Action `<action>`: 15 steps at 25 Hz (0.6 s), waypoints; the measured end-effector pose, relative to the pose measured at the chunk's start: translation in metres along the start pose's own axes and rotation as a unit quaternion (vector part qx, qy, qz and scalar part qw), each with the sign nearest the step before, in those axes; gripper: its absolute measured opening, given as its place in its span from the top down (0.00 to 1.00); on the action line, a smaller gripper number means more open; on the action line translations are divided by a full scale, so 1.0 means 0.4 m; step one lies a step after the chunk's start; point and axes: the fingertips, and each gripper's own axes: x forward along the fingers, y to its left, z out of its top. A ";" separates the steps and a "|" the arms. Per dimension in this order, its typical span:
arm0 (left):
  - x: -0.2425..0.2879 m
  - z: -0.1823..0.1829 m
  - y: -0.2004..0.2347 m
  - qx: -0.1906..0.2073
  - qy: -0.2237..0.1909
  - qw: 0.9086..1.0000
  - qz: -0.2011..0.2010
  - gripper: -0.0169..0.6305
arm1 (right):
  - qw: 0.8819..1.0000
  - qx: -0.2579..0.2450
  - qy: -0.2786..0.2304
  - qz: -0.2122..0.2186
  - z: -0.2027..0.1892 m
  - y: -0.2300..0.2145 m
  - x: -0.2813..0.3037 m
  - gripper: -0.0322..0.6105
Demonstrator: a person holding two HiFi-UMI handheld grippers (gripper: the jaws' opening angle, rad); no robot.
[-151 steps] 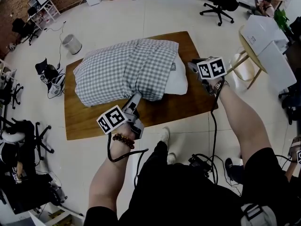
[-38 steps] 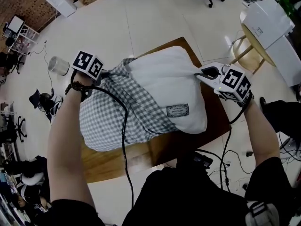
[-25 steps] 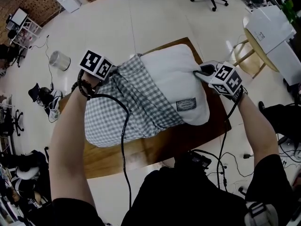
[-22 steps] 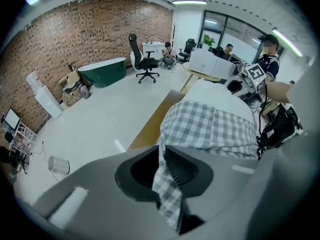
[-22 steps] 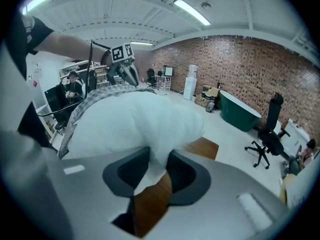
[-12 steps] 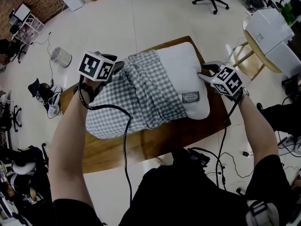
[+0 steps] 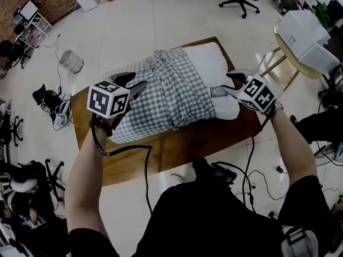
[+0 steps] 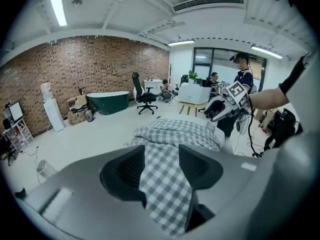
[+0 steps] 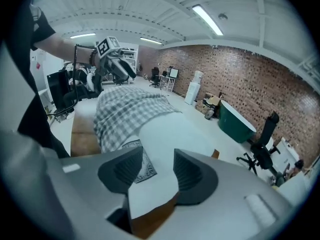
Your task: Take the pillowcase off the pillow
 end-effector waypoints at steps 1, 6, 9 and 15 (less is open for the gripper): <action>-0.015 -0.013 -0.015 -0.001 -0.011 1.000 0.001 0.63 | 1.000 -0.011 0.003 0.001 0.004 0.022 -0.001 0.64; -0.072 -0.081 -0.095 0.016 -0.053 0.998 0.024 0.54 | 0.998 -0.061 0.019 -0.002 -0.002 0.114 0.006 0.59; -0.085 -0.129 -0.145 0.040 -0.064 0.996 0.043 0.51 | 0.996 -0.078 0.038 0.005 -0.022 0.172 0.007 0.55; -0.068 -0.254 -0.223 0.102 -0.047 0.990 0.084 0.46 | 0.986 -0.143 0.077 -0.024 -0.067 0.222 0.006 0.50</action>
